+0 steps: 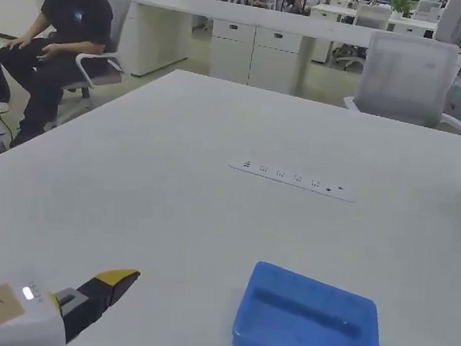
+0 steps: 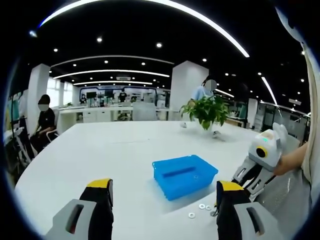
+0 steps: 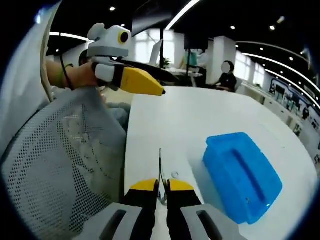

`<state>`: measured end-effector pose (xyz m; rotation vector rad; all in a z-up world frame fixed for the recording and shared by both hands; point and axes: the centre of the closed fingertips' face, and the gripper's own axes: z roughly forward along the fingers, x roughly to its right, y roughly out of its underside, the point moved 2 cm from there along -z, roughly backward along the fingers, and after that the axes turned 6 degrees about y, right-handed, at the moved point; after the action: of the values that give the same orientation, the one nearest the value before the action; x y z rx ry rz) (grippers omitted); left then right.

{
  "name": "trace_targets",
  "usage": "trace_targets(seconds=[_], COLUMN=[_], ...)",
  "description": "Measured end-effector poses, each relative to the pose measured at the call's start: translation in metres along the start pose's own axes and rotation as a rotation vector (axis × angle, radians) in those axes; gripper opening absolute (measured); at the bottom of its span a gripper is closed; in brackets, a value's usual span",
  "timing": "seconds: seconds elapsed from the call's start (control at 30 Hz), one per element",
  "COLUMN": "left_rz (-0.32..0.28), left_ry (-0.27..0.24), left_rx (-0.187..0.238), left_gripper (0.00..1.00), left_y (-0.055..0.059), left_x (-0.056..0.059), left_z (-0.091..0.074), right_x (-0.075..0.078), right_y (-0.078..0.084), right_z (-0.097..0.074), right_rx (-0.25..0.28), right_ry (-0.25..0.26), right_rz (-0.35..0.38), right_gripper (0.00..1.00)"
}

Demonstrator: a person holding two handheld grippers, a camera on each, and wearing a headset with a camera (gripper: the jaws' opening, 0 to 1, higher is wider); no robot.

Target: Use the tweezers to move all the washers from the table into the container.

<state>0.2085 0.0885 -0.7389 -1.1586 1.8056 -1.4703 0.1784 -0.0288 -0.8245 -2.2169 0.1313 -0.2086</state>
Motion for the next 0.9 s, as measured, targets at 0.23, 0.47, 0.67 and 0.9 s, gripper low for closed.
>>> trace_targets(seconds=[0.23, 0.47, 0.67, 0.9], left_rz=[-0.002, -0.006, -0.003, -0.007], left_ry=[-0.004, -0.013, -0.017, -0.018], left_rx=[-0.007, -0.002, -0.002, 0.002], left_gripper=[0.86, 0.85, 0.85, 0.85], left_y=[0.001, 0.001, 0.001, 0.000], left_x=[-0.001, -0.004, -0.004, -0.005], left_z=[0.000, -0.001, -0.001, -0.001], right_x=[0.003, 0.028, 0.048, 0.055], right_y=[-0.003, 0.007, 0.013, 0.020], right_z=[0.005, -0.006, -0.020, -0.030], right_rx=[0.004, 0.077, 0.180, 0.187], right_ry=[0.003, 0.045, 0.077, 0.115], right_rz=[0.009, 0.459, 0.749, 0.826], right_gripper=[0.03, 0.03, 0.03, 0.03])
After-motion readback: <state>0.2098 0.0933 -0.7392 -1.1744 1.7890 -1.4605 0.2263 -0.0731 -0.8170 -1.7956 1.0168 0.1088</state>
